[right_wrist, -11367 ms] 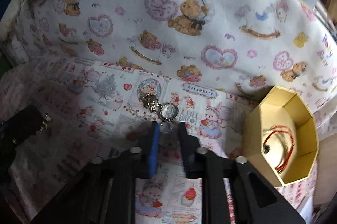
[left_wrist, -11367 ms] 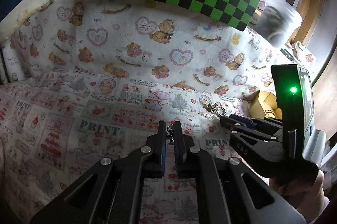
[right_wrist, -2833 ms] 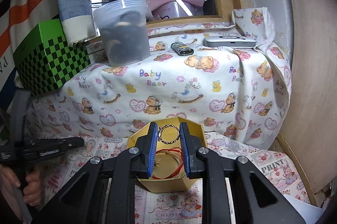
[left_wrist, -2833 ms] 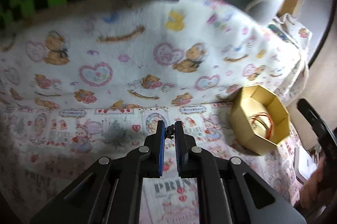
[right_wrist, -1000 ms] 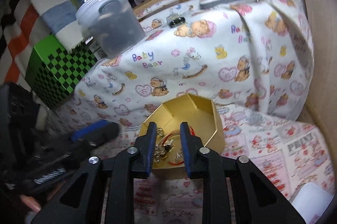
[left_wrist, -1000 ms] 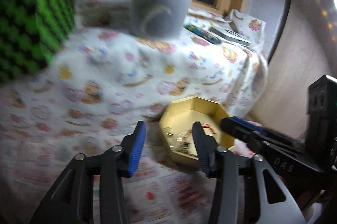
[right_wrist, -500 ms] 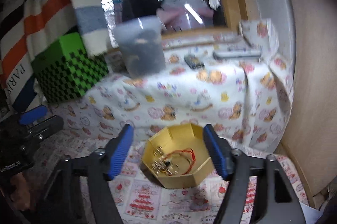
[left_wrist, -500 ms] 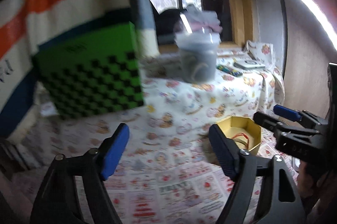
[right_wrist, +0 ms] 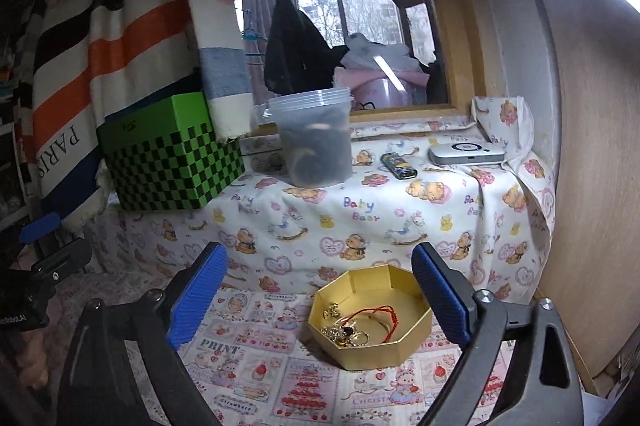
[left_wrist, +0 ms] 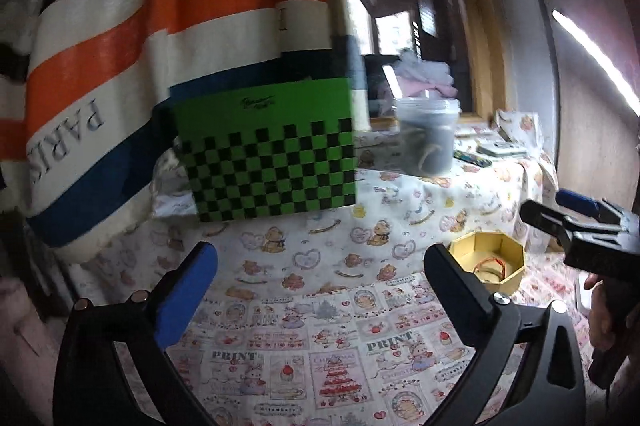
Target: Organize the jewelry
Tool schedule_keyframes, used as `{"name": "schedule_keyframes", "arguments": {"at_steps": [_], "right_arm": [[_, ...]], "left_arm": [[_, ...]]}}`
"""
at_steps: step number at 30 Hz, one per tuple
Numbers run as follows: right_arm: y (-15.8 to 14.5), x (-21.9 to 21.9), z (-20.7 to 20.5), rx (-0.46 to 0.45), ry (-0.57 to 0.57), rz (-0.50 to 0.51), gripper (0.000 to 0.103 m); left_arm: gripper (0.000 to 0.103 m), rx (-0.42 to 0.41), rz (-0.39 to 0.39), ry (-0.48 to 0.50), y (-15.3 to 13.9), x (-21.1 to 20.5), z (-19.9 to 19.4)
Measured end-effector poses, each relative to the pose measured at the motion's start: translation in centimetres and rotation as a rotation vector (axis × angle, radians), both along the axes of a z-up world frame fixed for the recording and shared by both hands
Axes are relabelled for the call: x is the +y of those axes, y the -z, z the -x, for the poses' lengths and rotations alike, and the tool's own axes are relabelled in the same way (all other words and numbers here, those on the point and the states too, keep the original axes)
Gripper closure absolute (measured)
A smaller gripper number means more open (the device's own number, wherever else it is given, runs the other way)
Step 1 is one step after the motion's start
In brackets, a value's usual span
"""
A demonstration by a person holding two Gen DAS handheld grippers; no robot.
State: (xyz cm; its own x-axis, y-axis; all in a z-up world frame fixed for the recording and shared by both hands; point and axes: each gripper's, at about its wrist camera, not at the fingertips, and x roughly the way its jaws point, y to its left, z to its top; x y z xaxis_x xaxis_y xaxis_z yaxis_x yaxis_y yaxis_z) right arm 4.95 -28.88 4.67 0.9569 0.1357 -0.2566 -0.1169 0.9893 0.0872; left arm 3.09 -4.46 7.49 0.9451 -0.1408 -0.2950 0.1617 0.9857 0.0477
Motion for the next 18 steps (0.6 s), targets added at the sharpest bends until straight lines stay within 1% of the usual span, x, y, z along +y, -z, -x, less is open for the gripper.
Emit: {"name": "schedule_keyframes", "arguments": {"at_steps": [1,2,4,8,10,13,18], "right_arm": [[0.1,0.2,0.1,-0.006,-0.003,0.007,0.001],[0.2,0.3,0.2,-0.018,-0.002,0.015,0.000],[0.4,0.5,0.3,-0.030,0.006,0.025,0.000],[1.2,0.7,-0.1,-0.021,0.009,0.019,0.000],[1.7,1.1,-0.2,-0.020,0.018,0.031,0.000],[2.5,1.5,-0.3,-0.025,0.048,0.050,0.000],[3.3,2.1,-0.3,-0.035,0.076,0.078,0.000]], "left_arm": [[0.001,-0.004,0.017,-0.002,0.2,0.4,0.0],[0.001,-0.008,0.029,-0.003,0.5,0.8,-0.1],[0.001,-0.023,0.038,-0.019,1.0,1.4,-0.2],[0.001,-0.029,0.045,-0.040,2.4,2.4,-0.4],[0.001,-0.050,0.045,-0.095,3.2,2.8,-0.3],[0.001,-0.036,0.056,-0.091,4.3,3.1,-0.3],[0.001,-0.060,0.060,-0.088,5.0,2.8,0.3]]}}
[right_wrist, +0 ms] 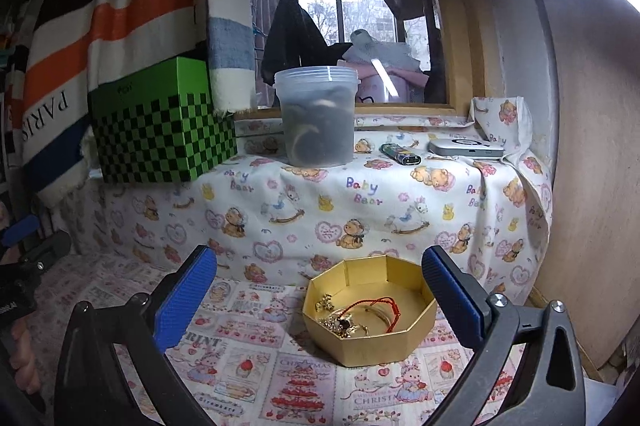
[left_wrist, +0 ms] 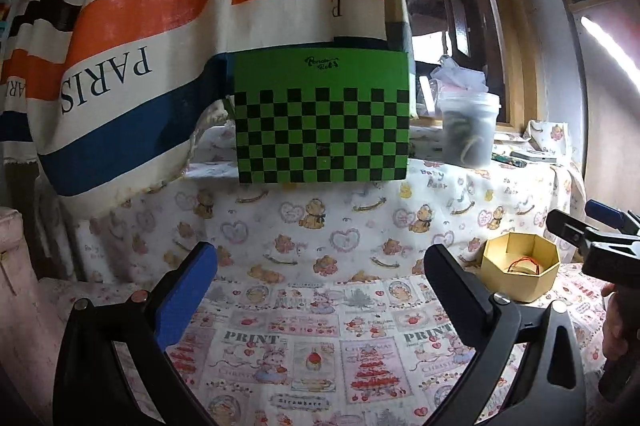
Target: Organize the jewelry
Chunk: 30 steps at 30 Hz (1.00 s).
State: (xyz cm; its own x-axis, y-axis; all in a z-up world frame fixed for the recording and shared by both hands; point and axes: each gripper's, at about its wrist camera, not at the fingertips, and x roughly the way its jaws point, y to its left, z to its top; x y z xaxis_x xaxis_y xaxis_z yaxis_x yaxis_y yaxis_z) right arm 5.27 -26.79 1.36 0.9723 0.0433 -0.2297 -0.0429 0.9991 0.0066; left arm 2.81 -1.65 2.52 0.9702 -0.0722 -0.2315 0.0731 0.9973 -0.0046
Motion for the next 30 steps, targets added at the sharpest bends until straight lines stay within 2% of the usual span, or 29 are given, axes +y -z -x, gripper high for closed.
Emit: {"name": "schedule_keyframes", "arguments": {"at_steps": [4,7,12,16,21,30], "right_arm": [[0.3,0.1,0.0,0.005,-0.001,-0.010,0.000],[0.7,0.2,-0.1,0.006,0.011,-0.003,0.000],[1.0,0.5,-0.6,0.033,0.014,0.015,0.000],[1.1,1.1,-0.7,0.036,0.012,0.047,0.000],[1.1,0.7,-0.9,0.050,0.032,0.031,0.000],[1.1,0.8,-0.8,0.039,0.031,0.044,0.000]], "left_arm": [[0.001,0.015,-0.017,0.013,0.5,-0.5,-0.2],[0.001,0.019,0.005,-0.005,0.5,-0.2,-0.3],[0.001,0.080,0.008,-0.001,1.1,-0.2,-1.5],[0.001,0.089,0.008,-0.025,1.2,-0.1,-1.9],[0.001,0.087,-0.010,-0.064,1.2,-0.2,-1.9],[0.000,0.090,0.002,-0.061,1.2,0.1,-2.0]]}}
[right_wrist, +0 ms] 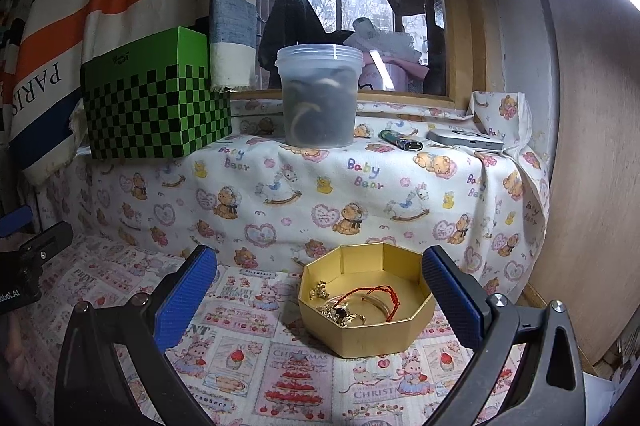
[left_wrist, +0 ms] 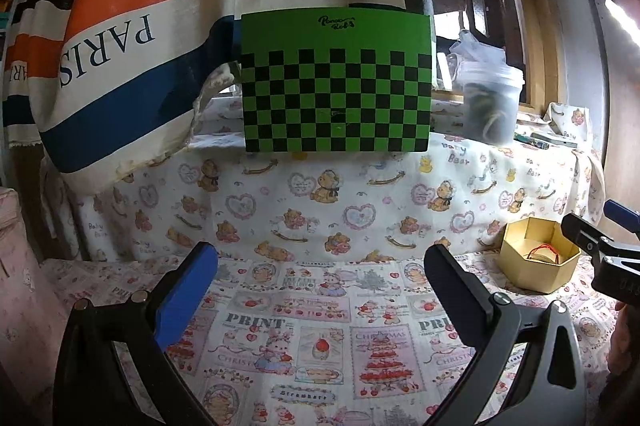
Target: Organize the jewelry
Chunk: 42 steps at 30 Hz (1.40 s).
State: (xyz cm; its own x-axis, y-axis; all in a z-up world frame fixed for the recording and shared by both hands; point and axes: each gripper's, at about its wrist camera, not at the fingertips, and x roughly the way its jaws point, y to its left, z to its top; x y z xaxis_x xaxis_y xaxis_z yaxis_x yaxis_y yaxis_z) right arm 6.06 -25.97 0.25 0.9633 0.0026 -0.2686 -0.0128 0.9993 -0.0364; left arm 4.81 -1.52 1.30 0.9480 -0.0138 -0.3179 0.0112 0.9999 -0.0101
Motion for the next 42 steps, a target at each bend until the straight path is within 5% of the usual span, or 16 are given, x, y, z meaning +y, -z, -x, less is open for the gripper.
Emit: {"name": "schedule_keyframes", "arguments": {"at_steps": [42], "right_arm": [[0.07,0.32,0.01,0.000,-0.012,0.005,0.000]], "left_arm": [[0.000,-0.001,-0.007,-0.010,-0.01,0.01,0.06]]}}
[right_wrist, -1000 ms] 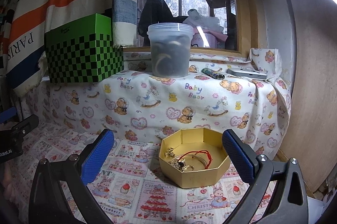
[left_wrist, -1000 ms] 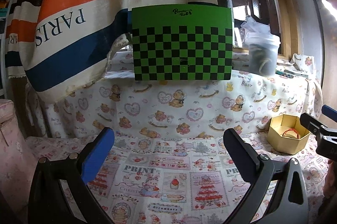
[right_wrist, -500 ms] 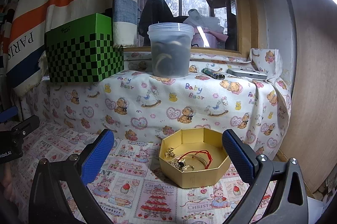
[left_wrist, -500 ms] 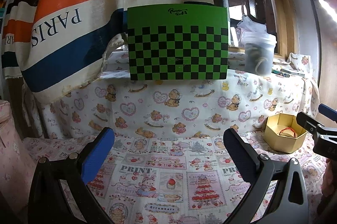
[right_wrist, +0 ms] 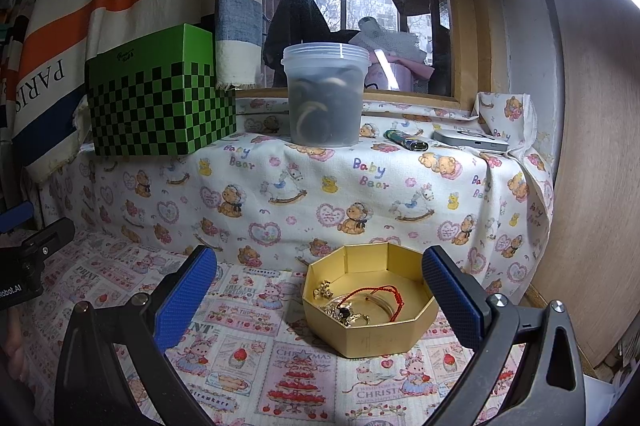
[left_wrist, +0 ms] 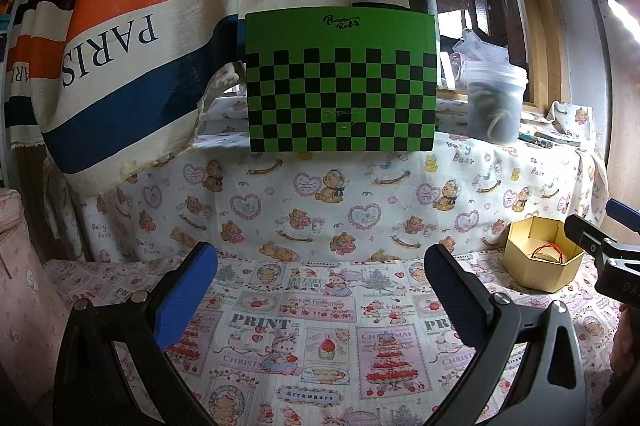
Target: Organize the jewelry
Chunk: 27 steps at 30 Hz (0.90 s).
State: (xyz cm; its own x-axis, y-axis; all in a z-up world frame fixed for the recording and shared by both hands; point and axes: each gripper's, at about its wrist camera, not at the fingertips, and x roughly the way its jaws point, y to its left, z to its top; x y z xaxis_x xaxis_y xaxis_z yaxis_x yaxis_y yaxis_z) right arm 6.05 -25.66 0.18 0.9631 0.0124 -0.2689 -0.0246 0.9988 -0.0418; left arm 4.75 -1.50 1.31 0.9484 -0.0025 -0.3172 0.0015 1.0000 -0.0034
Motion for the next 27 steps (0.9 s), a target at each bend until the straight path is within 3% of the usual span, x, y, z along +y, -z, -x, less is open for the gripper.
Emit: {"name": "schedule_keyframes", "arguments": {"at_steps": [27], "right_arm": [[0.12,-0.38,-0.02,0.001,0.003,-0.005,0.000]], "left_arm": [[0.000,0.009,0.007,0.010,0.08,0.16,0.12]]}}
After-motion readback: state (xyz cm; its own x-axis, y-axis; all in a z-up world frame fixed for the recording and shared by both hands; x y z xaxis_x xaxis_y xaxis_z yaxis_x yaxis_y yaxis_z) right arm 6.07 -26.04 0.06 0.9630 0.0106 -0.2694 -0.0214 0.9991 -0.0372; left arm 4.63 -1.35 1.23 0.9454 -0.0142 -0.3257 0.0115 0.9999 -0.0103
